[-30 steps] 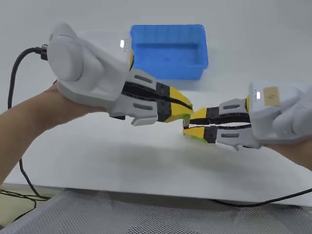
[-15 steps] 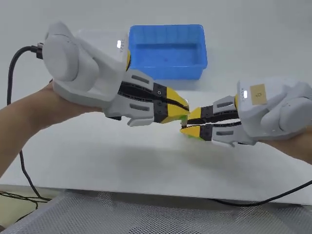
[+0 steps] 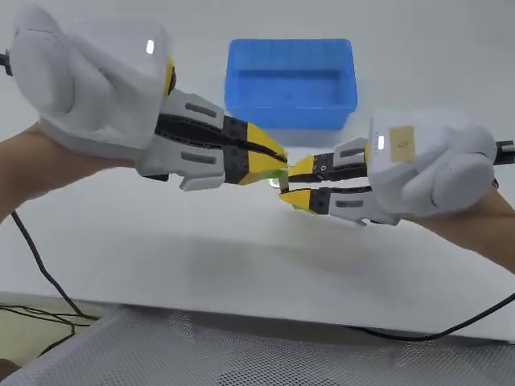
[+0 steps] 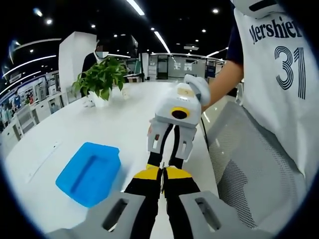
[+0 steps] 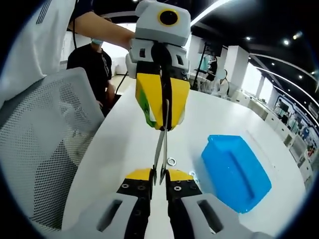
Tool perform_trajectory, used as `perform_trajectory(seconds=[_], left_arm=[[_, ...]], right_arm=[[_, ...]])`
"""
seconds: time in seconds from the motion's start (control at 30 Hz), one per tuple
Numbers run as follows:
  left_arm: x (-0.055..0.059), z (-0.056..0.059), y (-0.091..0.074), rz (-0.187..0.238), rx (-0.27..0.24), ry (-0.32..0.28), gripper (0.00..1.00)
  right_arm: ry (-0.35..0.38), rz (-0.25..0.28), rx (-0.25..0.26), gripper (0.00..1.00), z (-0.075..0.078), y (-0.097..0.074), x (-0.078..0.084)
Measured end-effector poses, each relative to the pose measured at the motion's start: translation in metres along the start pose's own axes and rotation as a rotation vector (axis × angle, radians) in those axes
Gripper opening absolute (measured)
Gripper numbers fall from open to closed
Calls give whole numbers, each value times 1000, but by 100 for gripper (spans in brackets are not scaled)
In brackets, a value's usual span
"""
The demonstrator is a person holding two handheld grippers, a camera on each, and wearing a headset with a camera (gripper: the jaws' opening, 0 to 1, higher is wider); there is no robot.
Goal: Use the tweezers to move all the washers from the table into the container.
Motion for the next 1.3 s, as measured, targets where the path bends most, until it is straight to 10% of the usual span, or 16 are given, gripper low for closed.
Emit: perform_trajectory(seconds=[1.3], left_arm=[[10,-16,7,-12,24,-37,6]], right_arm=[[74,-53,-5,9,13,12,14]])
Point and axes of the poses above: the centre of the closed fingertips' face, and the gripper's own axes: y roughly forward along the fingers, z roughly to its right, x roughly out of its underside, the point moved 5 cm from there along -y, roughly backward along the fingers, and after that the axes turned 13 degrees about z, right-handed, at the moved point
